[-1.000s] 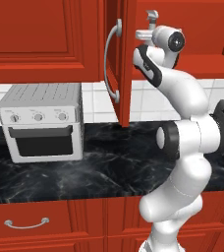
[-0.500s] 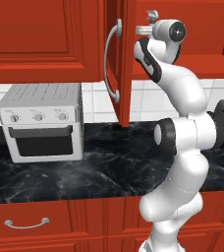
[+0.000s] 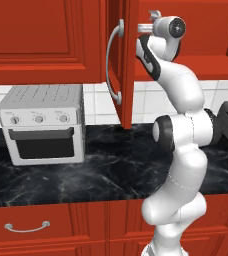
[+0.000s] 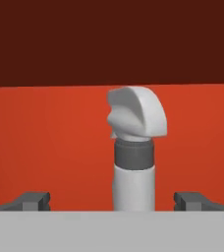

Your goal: Move the cutting board and knife to the sink. Then move spray from the cabinet to the counter.

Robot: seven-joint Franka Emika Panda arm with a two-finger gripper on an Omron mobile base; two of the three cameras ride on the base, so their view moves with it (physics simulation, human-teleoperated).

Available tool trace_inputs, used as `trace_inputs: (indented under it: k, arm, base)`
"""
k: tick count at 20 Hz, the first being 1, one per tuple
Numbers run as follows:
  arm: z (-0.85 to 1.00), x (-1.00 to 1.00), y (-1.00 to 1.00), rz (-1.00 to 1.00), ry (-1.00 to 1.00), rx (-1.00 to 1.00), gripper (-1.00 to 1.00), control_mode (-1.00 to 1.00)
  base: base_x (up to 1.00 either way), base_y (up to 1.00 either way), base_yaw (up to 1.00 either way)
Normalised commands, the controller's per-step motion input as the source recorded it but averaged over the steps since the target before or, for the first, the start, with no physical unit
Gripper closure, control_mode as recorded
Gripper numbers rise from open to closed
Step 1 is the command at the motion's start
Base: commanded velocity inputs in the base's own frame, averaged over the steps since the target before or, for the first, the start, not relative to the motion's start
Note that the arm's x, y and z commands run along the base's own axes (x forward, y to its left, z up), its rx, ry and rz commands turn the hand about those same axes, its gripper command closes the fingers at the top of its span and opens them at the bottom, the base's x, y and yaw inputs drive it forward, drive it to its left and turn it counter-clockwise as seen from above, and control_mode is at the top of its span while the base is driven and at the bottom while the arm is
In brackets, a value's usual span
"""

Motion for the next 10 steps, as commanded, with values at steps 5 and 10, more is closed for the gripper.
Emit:
trace_inputs:
  k: [5, 10]
  arm:
    - [0.0, 0.24, 0.0, 0.0, 0.02, 0.0, -1.0, -1.0]
    - [0.0, 0.19, 0.0, 0.0, 0.03, 0.0, -1.0, -1.0]
  base:
    - [0.0, 0.0, 0.0]
    - [0.0, 0.0, 0.0]
